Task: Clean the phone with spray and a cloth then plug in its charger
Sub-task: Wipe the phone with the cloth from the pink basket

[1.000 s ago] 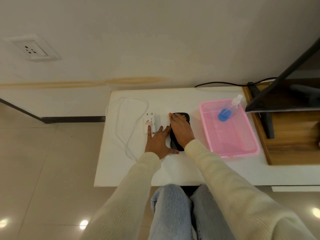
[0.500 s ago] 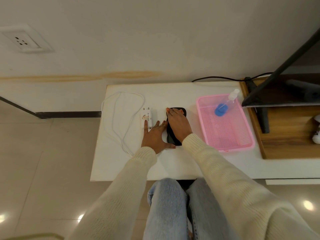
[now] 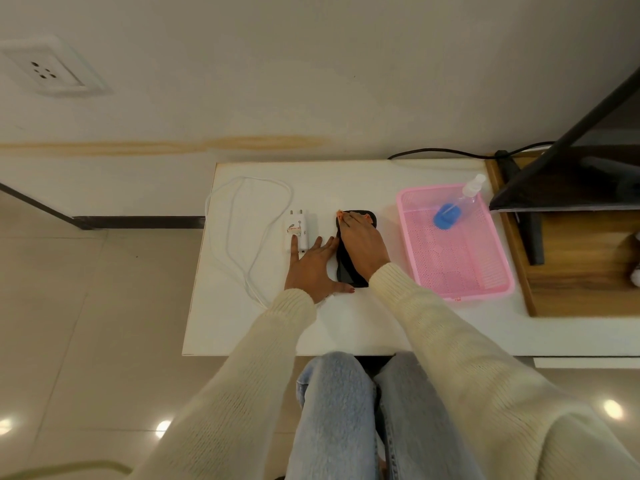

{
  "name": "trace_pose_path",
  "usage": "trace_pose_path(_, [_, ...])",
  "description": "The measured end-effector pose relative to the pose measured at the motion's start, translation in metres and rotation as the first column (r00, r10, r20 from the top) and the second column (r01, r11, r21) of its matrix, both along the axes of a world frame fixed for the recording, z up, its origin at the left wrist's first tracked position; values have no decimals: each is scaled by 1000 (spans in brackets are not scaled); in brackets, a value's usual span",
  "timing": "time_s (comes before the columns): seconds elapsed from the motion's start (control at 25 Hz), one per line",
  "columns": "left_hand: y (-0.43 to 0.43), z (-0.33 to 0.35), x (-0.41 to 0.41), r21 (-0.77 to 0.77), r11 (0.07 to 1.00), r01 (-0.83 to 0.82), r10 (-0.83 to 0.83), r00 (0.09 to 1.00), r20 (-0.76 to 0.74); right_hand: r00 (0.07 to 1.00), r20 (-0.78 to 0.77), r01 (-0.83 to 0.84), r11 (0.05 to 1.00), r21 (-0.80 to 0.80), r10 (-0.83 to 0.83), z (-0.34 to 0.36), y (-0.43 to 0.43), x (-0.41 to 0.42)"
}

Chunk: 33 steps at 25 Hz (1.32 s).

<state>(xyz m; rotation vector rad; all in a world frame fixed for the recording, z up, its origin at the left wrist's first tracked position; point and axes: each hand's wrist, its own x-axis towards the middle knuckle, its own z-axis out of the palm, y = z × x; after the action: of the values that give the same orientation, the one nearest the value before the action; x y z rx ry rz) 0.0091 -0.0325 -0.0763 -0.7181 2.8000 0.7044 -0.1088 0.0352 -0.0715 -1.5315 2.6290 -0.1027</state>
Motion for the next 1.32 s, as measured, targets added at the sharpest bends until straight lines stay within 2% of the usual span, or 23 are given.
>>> trace_pose_path(0.4, [0,-2,0,-6,1000,3,-3,1000,9,993,-43,-108,994,-20,107,-5,6,-6])
trace_pose_path(0.44, [0,-3,1,-7,1000,5,-5,1000,12,997,-4,-81,994,-75,80,-7,5,-7])
trace_pose_path(0.48, [-1,-4,1,-8,1000,8,-8,1000,15,999,49,22,983,-185,-13,-8,6,-9])
trace_pose_path(0.52, [-1,-5,0,-8,1000,9,-9,1000,16,975,175,186,937,-296,-138,-9,7,-10])
trace_pose_path(0.56, [-1,-5,0,-7,1000,10,-10,1000,16,912,339,339,889,-307,-231,-9,7,-11])
trace_pose_path(0.6, [-1,-6,0,-4,1000,11,-11,1000,15,882,381,403,861,-310,-276,-8,8,-13])
trace_pose_path(0.64, [-2,-6,1,-3,1000,11,-11,1000,15,893,352,389,873,-294,-280,-4,12,-17])
trace_pose_path(0.72, [-2,-7,0,-3,1000,13,-13,1000,21,961,229,216,939,-268,-156,-5,18,-22])
trace_pose_path(0.76, [-2,-7,0,-2,1000,12,-12,1000,23,964,238,178,954,-241,-119,-5,19,-22])
trace_pose_path(0.88, [-1,-7,0,-10,1000,11,-10,1000,26,953,284,176,956,-236,-106,-4,17,-17])
trace_pose_path(1.04, [-1,-7,0,-6,1000,4,-4,1000,22,987,158,33,992,-125,-13,-3,16,-15])
trace_pose_path(1.32, [-2,-7,0,-4,1000,5,-5,1000,29,996,91,21,998,-54,-16,-3,21,-13])
